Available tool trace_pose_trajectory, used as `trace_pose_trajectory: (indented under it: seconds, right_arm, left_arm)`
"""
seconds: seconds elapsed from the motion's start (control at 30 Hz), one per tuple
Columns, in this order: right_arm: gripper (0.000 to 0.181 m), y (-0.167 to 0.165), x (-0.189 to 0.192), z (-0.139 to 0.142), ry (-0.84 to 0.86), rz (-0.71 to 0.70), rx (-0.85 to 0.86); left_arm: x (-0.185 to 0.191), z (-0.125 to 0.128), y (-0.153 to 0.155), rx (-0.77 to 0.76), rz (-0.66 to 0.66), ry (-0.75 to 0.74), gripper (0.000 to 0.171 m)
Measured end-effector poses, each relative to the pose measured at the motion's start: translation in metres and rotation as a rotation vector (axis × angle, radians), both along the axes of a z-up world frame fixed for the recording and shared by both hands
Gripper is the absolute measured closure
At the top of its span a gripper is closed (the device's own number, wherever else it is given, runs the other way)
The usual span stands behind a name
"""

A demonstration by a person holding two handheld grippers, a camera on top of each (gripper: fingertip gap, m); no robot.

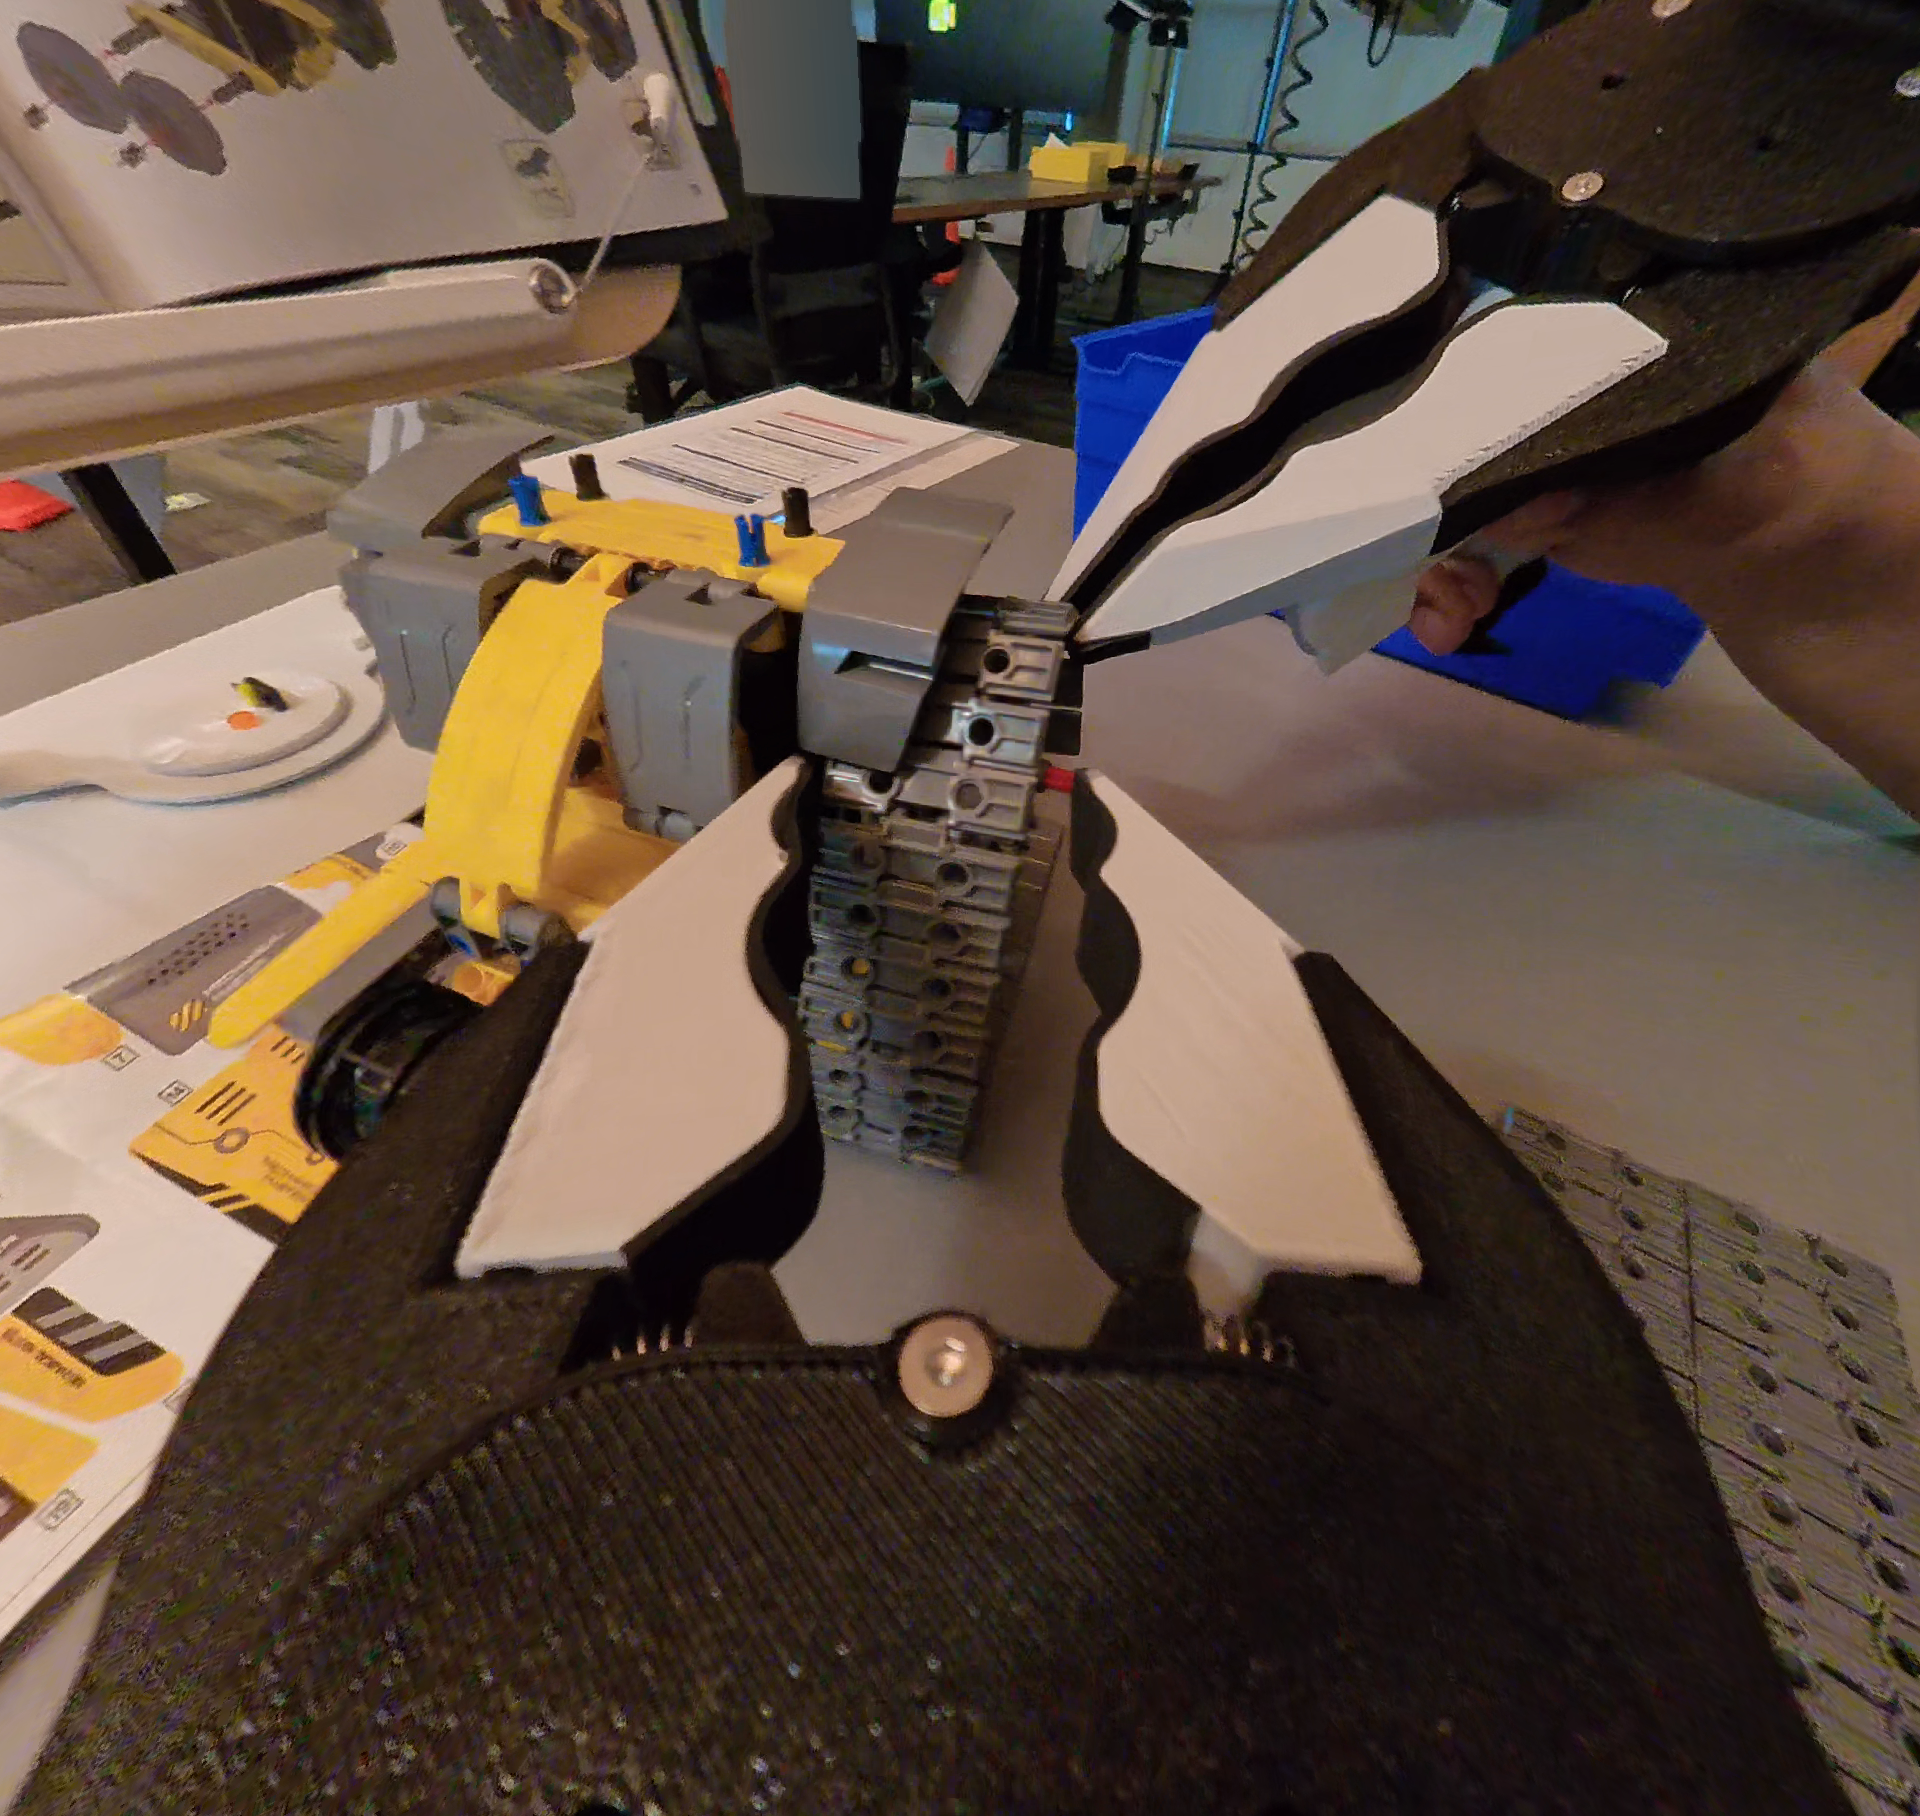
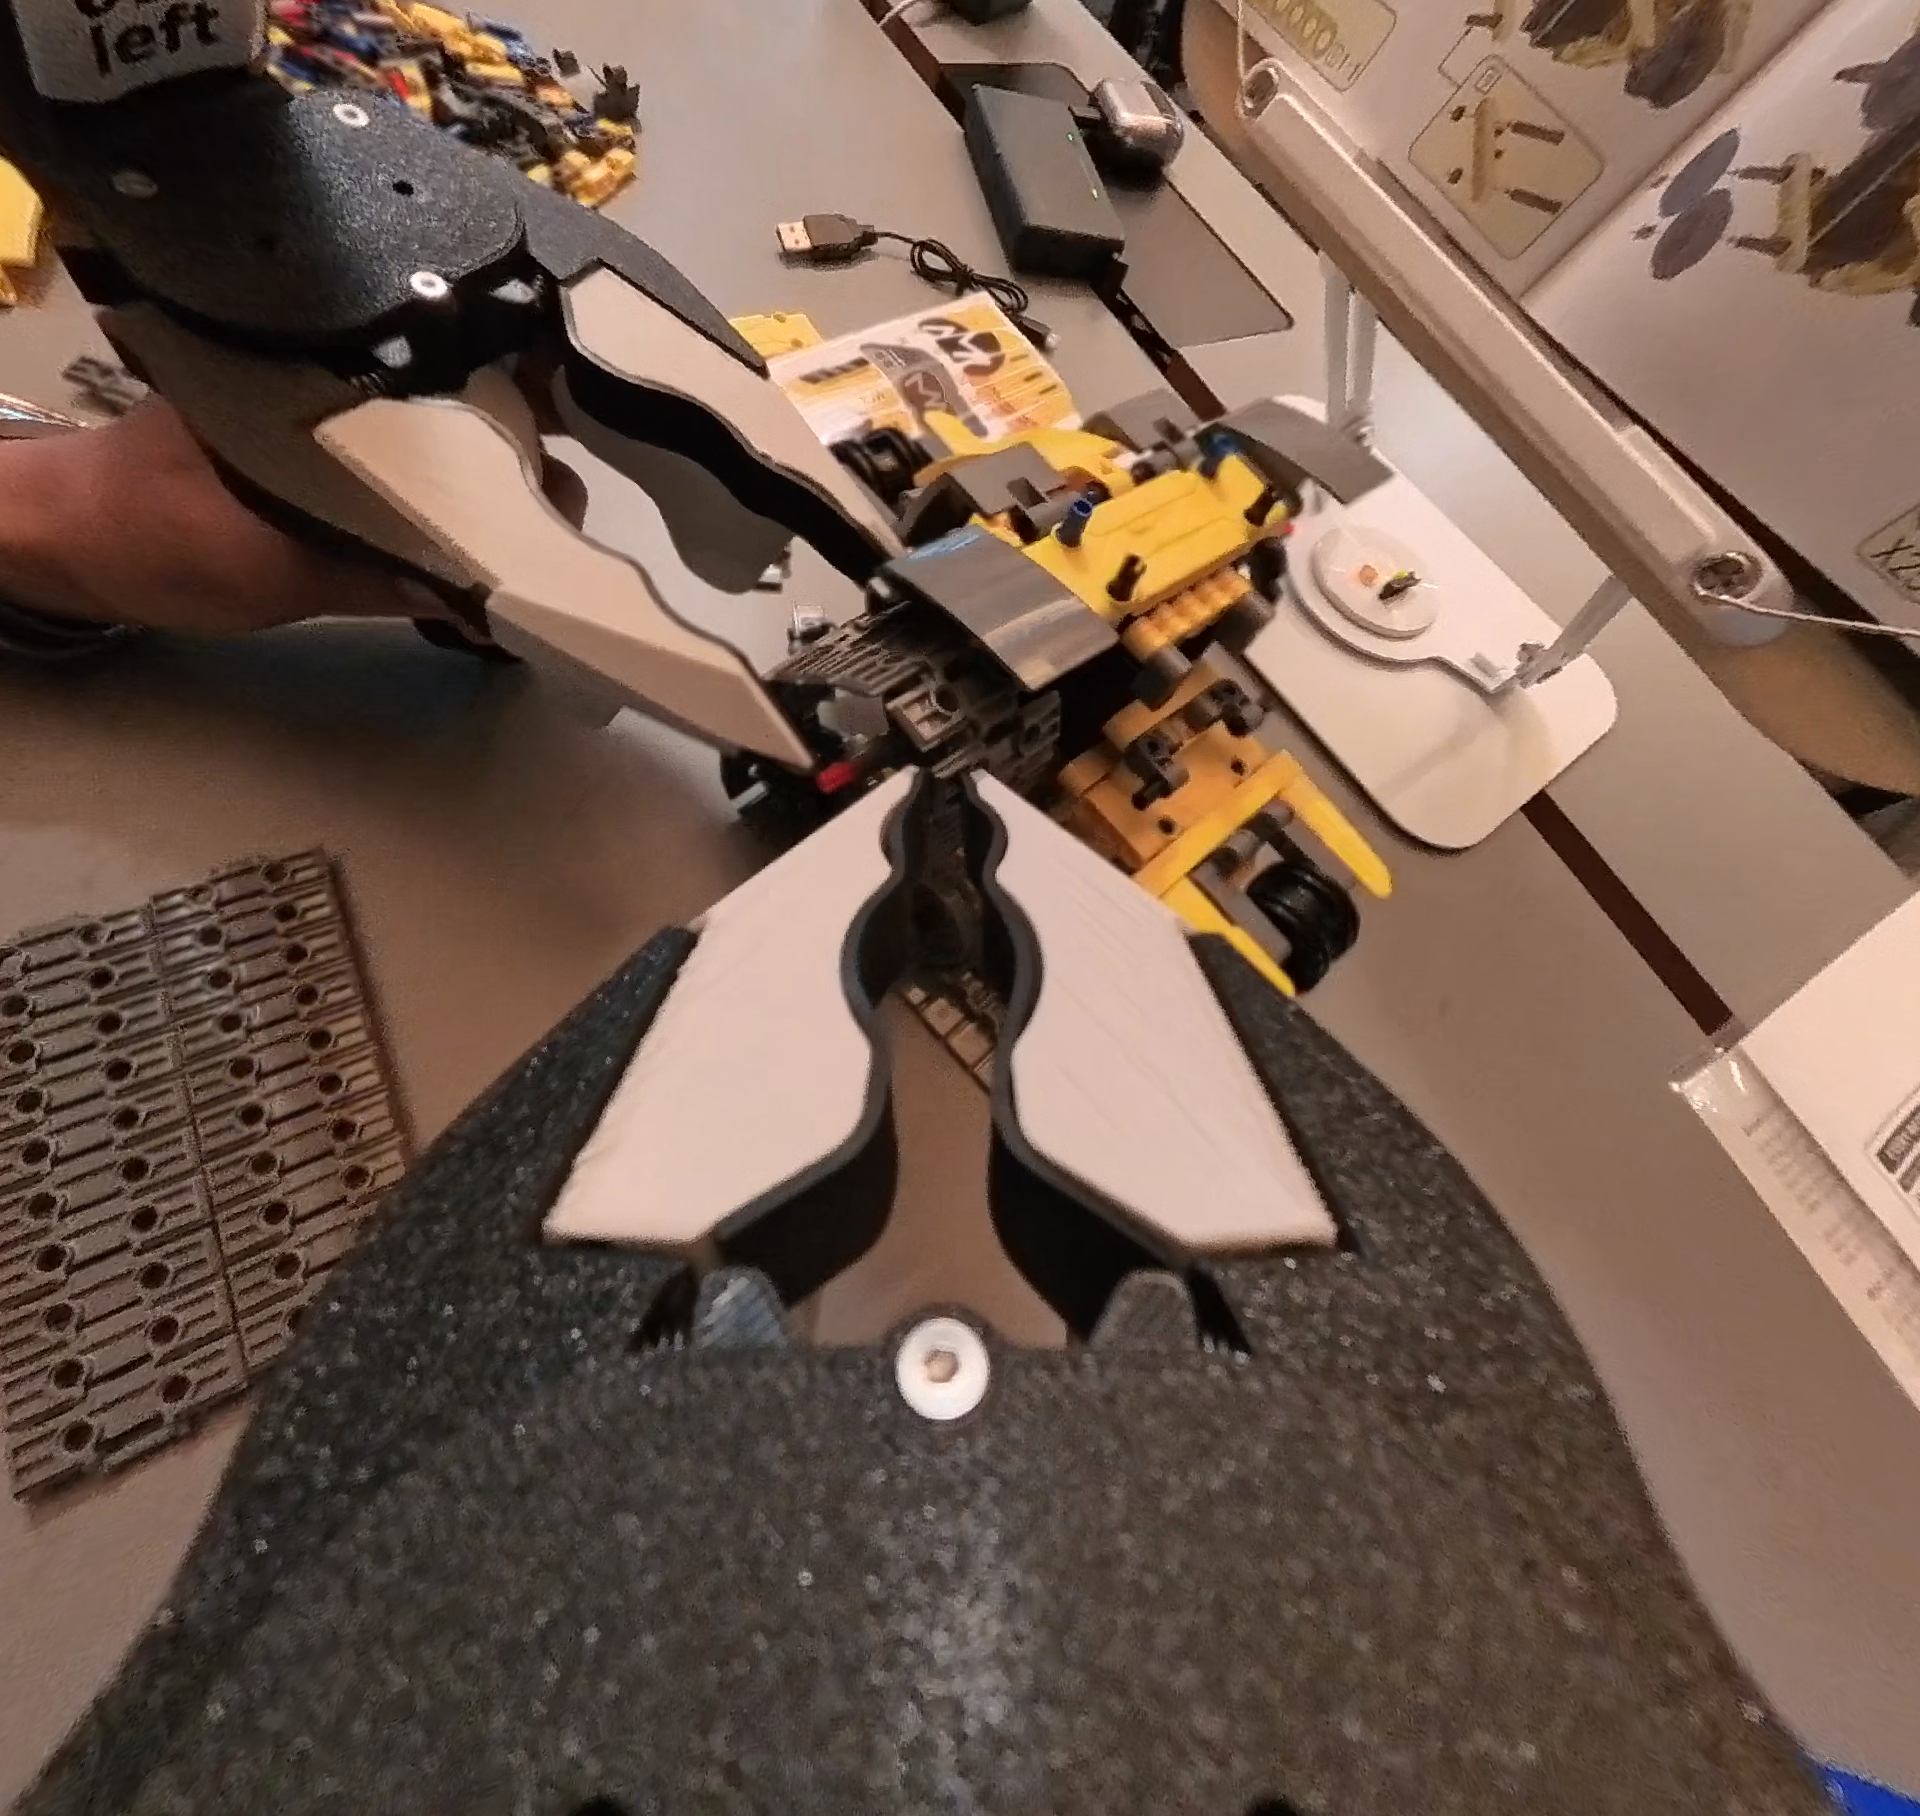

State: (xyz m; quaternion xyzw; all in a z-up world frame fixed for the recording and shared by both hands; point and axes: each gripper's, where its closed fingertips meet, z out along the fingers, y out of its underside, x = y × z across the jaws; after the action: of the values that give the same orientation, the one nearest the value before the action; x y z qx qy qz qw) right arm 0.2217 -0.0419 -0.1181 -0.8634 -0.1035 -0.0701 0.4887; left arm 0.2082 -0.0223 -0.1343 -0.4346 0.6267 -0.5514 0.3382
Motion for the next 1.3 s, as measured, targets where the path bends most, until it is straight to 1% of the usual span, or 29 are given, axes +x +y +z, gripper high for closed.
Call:
trace_pose_trajectory:
  seconds: [0.03,0.33,0.67,0.83,0.87,0.9,0.97,1.03,1.17,1.3]
  right_arm:
    - [0.177,0.001,0.001,0.000,0.008,0.001,0.000]
    - [0.177,0.005,0.003,0.001,0.045,-0.001,0.031]
    - [0.178,0.011,0.004,-0.002,-0.117,-0.001,0.057]
    - [0.177,0.009,0.005,-0.007,-0.114,0.003,0.061]
    - [0.174,0.009,0.006,-0.007,-0.115,-0.002,0.065]
    - [0.168,0.009,0.008,-0.008,-0.120,-0.012,0.065]
    - [0.158,0.007,0.010,-0.012,-0.126,-0.024,0.053]
    - [0.156,0.004,0.011,-0.014,-0.122,-0.031,0.054]
    - [0.153,-0.005,0.011,-0.012,-0.066,-0.045,0.075]
    - [0.149,-0.016,0.018,-0.004,0.010,-0.086,0.111]
  left_arm:
    - [0.000,0.001,0.004,-0.003,0.012,-0.002,0.135]
    - [-0.001,0.003,0.008,0.034,0.043,-0.020,0.135]
    - [-0.002,0.003,0.014,0.015,0.068,-0.026,0.135]
    - [-0.003,0.000,0.012,0.059,0.072,-0.021,0.135]
    - [-0.004,0.000,0.012,0.074,0.075,-0.021,0.135]
    - [-0.004,-0.001,0.011,0.088,0.076,-0.019,0.134]
    - [-0.005,-0.002,0.011,0.110,0.084,-0.015,0.126]
    - [-0.006,-0.003,0.010,0.124,0.090,-0.007,0.120]
    - [-0.012,-0.002,0.011,0.145,0.102,-0.005,0.113]
    - [-0.022,0.010,0.015,0.144,0.112,-0.035,0.108]
